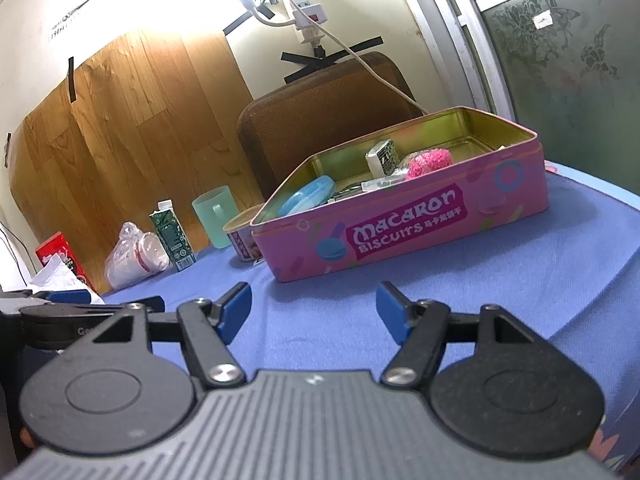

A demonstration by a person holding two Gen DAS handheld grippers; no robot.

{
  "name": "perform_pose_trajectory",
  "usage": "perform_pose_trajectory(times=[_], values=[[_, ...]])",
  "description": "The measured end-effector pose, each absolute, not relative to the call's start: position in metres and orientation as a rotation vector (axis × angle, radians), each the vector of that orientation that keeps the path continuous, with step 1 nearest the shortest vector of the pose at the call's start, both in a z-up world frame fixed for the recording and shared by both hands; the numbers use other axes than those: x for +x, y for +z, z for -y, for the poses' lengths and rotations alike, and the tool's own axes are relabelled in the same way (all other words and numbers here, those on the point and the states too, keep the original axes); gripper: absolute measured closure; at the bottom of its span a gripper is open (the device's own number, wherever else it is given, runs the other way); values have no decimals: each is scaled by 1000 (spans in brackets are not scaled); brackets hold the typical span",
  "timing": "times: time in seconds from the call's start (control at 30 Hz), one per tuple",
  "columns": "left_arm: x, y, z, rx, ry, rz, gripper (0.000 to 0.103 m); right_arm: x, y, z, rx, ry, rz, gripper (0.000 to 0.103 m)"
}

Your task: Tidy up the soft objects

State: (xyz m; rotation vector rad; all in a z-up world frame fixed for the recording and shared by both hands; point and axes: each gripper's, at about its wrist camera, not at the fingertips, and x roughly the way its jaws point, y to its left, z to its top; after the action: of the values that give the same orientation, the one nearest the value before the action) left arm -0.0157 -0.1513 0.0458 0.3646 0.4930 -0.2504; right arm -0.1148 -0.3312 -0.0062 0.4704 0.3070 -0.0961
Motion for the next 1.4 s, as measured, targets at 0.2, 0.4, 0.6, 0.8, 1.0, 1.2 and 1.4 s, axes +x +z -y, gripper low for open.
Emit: perform_pose_trajectory(times=[0.2,0.4,0.6,0.8,1.0,1.2,1.4], values=[[-18,45,151,364,-272,-510,0,-115,-7,331,468,-94,-313,31],[-15,42,147,348,-294,-535,0,-114,-7,329,467,-96,-318,30],[-13,39,146,344,-295,-558,0,-112,-7,328,461,-94,-323,29],[-11,36,146,344,-298,-588,0,-112,-7,328,458,-96,-322,29],[-10,32,148,361,-287,-608,0,-113,-7,327,453,-114,-310,28],[-8,29,147,357,-292,-627,0,-115,-7,328,452,-128,-301,27],[-7,28,146,354,-295,-638,0,-114,-8,326,454,-130,-307,26]])
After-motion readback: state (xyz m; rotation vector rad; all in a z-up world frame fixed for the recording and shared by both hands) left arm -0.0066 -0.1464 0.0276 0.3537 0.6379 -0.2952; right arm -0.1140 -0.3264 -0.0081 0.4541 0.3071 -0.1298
